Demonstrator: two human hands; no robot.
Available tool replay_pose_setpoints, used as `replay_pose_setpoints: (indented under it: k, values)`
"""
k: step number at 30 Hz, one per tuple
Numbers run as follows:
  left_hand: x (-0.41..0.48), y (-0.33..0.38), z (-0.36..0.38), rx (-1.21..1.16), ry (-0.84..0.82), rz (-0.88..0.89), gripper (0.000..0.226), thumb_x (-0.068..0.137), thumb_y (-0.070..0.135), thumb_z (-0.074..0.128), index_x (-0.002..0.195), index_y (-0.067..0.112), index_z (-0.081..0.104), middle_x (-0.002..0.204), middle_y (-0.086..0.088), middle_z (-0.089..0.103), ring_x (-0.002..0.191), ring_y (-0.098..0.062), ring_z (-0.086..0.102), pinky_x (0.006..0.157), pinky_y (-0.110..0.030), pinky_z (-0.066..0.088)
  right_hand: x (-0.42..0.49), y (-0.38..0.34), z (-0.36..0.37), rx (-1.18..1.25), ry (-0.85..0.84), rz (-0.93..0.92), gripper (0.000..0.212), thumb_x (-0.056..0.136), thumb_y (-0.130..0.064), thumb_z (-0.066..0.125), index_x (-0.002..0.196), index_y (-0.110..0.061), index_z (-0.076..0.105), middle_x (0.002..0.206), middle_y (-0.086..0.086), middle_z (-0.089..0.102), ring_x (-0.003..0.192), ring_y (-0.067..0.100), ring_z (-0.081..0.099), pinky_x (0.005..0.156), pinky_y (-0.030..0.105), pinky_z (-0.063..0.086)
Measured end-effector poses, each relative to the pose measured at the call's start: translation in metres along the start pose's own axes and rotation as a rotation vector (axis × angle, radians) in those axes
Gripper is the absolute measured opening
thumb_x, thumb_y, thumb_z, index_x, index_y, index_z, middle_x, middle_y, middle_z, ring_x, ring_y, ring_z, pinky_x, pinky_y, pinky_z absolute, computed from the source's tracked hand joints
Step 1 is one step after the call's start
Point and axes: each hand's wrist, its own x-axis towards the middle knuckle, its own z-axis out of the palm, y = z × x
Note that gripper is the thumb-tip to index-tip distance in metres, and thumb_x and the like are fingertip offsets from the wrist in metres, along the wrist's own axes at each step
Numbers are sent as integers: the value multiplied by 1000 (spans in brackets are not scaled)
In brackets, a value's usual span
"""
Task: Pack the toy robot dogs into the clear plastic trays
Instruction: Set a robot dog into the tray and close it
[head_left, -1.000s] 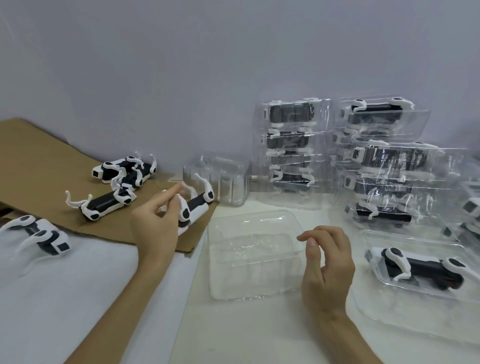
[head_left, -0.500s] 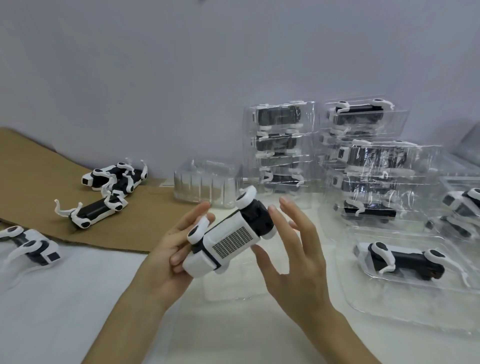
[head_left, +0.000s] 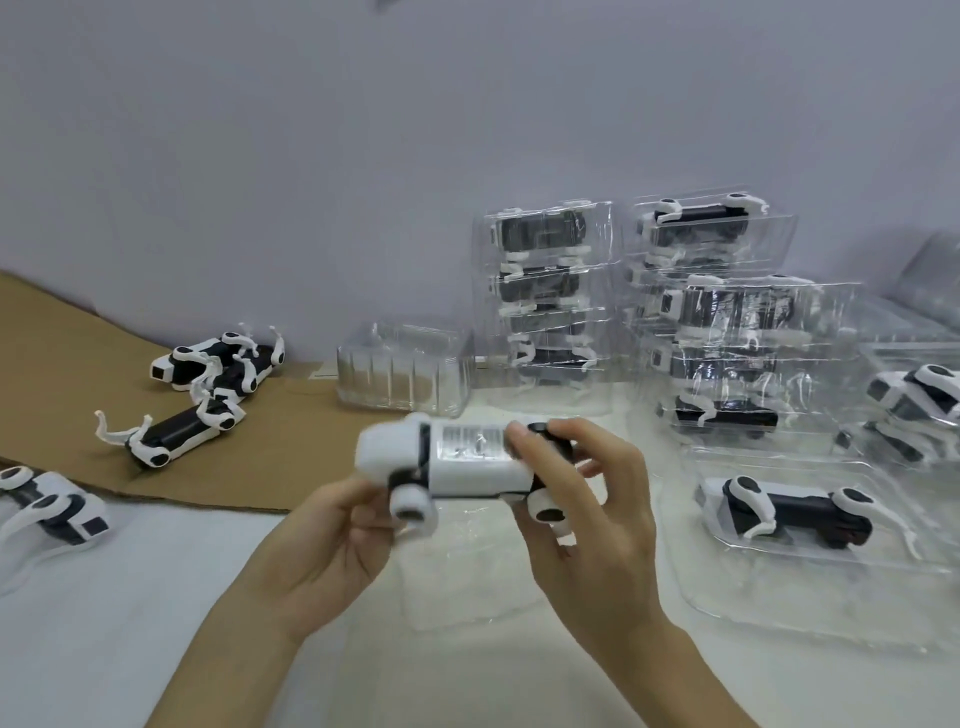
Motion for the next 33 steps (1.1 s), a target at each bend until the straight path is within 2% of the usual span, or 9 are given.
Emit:
replay_pose_setpoints:
  k: [5,7,9,12,16,20,26,29,33]
  values:
    - [12,-3,-13,441,396,443,17,87,14,66,102,13,75,92,-10,75,50,-10,55,47,-19,48,9,7,-7,35,102,271,41,95,-23,64,135,-15,53,123,3,49,112,13,52,91,23,46]
    - [16,-10,-19,768,565,520,22,87,28,69,109,22,70,104,-2,72,78,-11,65,65,-25,51,13,12,-10,56,146,389,44,93,-15,67,134,-10,56,121,3,49,114,-4,47,91,7,40]
    - [19,-20,-22,1006,511,385,42,85,36,76,124,31,61,121,11,64,107,-5,60,83,-27,45,14,17,-13,85,150,483,44,94,-10,67,137,-9,55,122,5,52,115,-9,46,90,3,36]
    - [22,-32,-23,965,375,206,49,82,39,76,128,33,59,123,11,65,105,11,60,83,-15,38,13,24,-15,172,79,581,50,93,-7,69,139,-19,54,123,-6,55,115,-1,51,90,6,40]
    - [28,-39,-26,926,374,255,28,94,24,68,121,29,65,117,5,71,113,-2,62,85,-13,40,12,28,-15,259,-51,603,48,88,-7,74,128,-30,60,113,-18,59,106,11,59,85,29,52]
    - [27,-39,-26,919,357,252,35,87,38,69,121,33,66,116,11,73,114,-4,63,95,-24,41,9,24,-14,267,-173,528,45,83,-14,74,124,-31,63,113,-19,59,108,5,59,84,10,43]
    - [27,-34,-34,895,345,266,27,93,33,68,119,27,69,117,10,73,115,-8,65,103,-31,43,12,32,-22,388,-358,606,44,80,-16,78,117,-36,67,109,-15,65,107,8,61,88,8,39]
    - [28,-36,-31,921,328,287,18,93,41,66,103,28,74,107,14,73,106,-8,65,91,-27,44,13,32,-23,426,-456,665,40,75,-25,75,111,-42,69,109,-17,67,108,8,61,88,9,40]
    - [28,-35,-28,978,408,312,31,86,47,68,109,28,74,119,0,69,112,-16,63,100,-33,45,10,34,-23,322,-588,648,37,76,-27,77,108,-43,68,103,-22,66,105,4,58,98,32,41]
